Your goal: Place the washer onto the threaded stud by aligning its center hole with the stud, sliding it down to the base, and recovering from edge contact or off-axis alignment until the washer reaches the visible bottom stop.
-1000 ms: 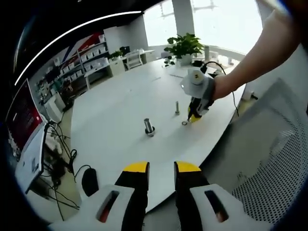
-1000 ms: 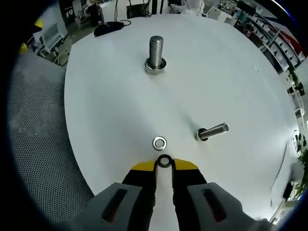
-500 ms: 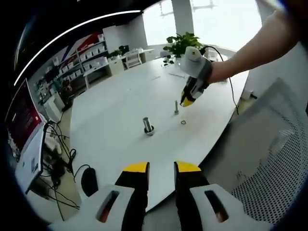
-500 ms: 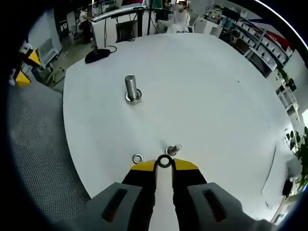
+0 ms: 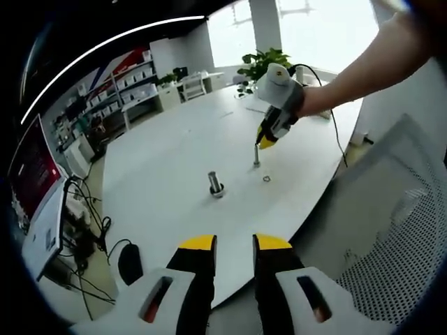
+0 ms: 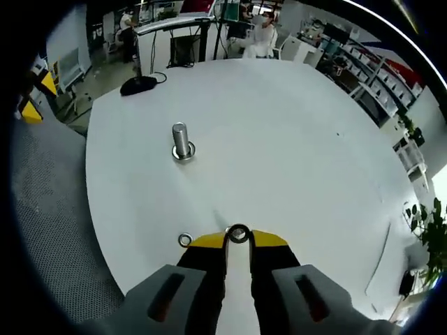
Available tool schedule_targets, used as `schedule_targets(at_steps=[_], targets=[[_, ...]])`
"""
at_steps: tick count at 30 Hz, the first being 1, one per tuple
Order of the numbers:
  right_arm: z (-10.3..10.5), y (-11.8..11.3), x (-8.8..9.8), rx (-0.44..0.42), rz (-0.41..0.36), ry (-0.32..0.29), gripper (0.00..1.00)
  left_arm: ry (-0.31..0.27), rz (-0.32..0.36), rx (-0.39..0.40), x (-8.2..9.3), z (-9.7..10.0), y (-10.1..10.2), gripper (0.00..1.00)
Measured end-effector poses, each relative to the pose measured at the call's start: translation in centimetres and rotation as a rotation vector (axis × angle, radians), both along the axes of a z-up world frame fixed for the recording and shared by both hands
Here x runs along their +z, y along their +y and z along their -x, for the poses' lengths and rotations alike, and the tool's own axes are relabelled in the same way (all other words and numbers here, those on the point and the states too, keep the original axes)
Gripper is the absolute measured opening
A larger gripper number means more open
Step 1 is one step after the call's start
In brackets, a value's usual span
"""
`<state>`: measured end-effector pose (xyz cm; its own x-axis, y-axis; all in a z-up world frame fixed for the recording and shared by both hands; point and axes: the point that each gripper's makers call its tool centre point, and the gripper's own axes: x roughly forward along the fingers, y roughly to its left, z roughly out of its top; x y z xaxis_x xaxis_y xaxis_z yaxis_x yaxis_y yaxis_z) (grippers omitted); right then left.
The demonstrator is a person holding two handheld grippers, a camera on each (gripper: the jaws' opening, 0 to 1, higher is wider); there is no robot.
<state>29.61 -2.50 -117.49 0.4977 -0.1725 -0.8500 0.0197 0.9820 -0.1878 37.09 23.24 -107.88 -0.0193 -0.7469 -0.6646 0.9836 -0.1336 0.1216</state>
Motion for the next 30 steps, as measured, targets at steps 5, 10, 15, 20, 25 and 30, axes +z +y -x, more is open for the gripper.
schedule_targets(at_steps=[5,10,15,20,25,30], targets=[[-0.15,-0.07,-0.28,0.002,-0.004,0.017,0.14,-0.001,0.004,-0.001,0.03,0.01,-0.04,0.19],[-0.05,-0.43,-0.62,0.001,-0.011,0.030,0.14,-0.003,0.003,-0.001,-0.02,0.03,0.00,0.19],[-0.14,-0.33,-0.49,-0.003,-0.013,0.031,0.14,-0.002,0.007,0.003,0.05,-0.07,0.00,0.19],[-0.39,-0.25,-0.89,0.021,-0.010,0.047,0.14,-0.003,0.004,0.002,0.04,-0.03,0.05,0.19],[-0.72,-0.60,-0.95,0.016,-0.022,0.048,0.14,-0.003,0.001,0.003,-0.07,-0.10,0.09,0.19],[-0.85,-0.72,-0.98,0.015,-0.029,0.063,0.14,-0.002,0.000,0.004,-0.19,-0.19,0.07,0.19]])
